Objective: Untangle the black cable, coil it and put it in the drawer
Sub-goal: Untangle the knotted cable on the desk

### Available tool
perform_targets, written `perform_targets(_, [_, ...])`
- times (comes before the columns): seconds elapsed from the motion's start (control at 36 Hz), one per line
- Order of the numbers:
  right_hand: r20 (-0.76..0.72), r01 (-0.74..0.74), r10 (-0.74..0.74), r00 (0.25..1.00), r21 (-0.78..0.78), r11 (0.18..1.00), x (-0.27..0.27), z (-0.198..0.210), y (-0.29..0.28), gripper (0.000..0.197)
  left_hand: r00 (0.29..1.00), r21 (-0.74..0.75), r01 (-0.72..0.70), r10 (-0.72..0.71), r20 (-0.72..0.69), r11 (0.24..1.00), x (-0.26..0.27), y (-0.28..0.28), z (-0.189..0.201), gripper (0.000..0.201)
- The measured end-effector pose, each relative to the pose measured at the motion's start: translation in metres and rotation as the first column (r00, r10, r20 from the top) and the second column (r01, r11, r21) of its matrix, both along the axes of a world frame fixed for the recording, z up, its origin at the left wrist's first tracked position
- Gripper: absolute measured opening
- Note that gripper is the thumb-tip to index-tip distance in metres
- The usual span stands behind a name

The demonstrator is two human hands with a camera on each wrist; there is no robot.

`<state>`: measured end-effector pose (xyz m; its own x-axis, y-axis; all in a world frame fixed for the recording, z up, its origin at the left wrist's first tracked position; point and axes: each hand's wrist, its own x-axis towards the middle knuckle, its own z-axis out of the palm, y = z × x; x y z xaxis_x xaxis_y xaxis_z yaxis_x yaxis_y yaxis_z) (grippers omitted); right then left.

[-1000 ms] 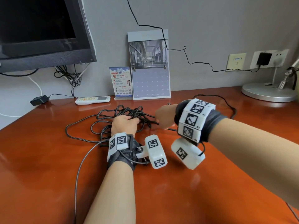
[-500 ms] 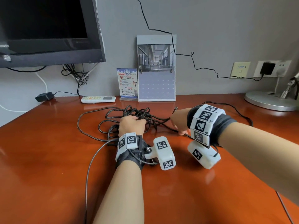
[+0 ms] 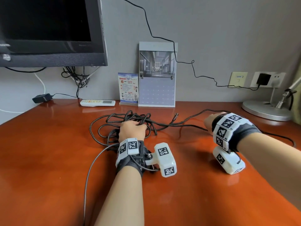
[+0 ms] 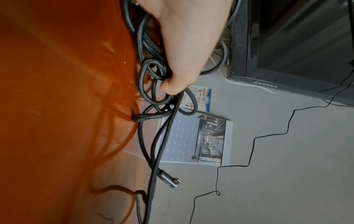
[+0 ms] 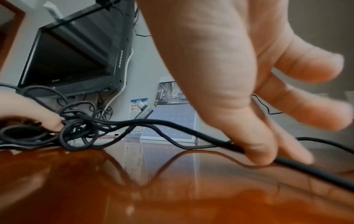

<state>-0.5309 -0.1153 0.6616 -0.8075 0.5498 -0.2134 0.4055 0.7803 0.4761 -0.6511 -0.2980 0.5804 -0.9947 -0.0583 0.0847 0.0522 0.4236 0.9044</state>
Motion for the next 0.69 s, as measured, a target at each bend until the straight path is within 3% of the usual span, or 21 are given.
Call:
perform_targets(0.08, [0.053, -0.028, 0.032, 0.998, -0.071, 0.997, -0.011, -0.008, 0.001, 0.037, 1.000, -0.010, -0.007, 0.007, -0.001, 1.000, -0.002, -0.001, -0.002, 0.031])
perform_targets(0.17, [0.003, -0.095, 0.097, 0.995, -0.173, 0.980, -0.023, -0.008, -0.016, 0.041, 1.000, -0.023, -0.002, 0.002, 0.000, 1.000, -0.005, 0.001, -0.003, 0.032])
perform_targets(0.31, [-0.167, -0.286, 0.249, 0.954, -0.251, 0.925, -0.046, -0.004, -0.047, 0.044, 1.000, -0.017, -0.007, 0.007, -0.005, 1.000, -0.005, 0.002, -0.003, 0.032])
perform_targets(0.42, [-0.269, -0.379, 0.309, 0.912, -0.270, 0.885, -0.059, -0.002, -0.065, 0.032, 1.000, -0.022, -0.007, 0.007, -0.008, 1.000, -0.004, 0.001, -0.004, 0.030])
perform_targets(0.61, [-0.256, -0.394, 0.337, 0.906, -0.216, 0.893, -0.066, -0.004, -0.076, 0.027, 1.000, -0.042, -0.002, 0.001, -0.019, 0.999, -0.004, 0.000, -0.003, 0.029])
perform_targets(0.69, [-0.150, -0.411, 0.386, 0.910, -0.205, 0.889, -0.062, -0.007, -0.073, 0.025, 1.000, -0.060, 0.000, -0.001, -0.017, 0.998, -0.004, 0.001, -0.004, 0.024])
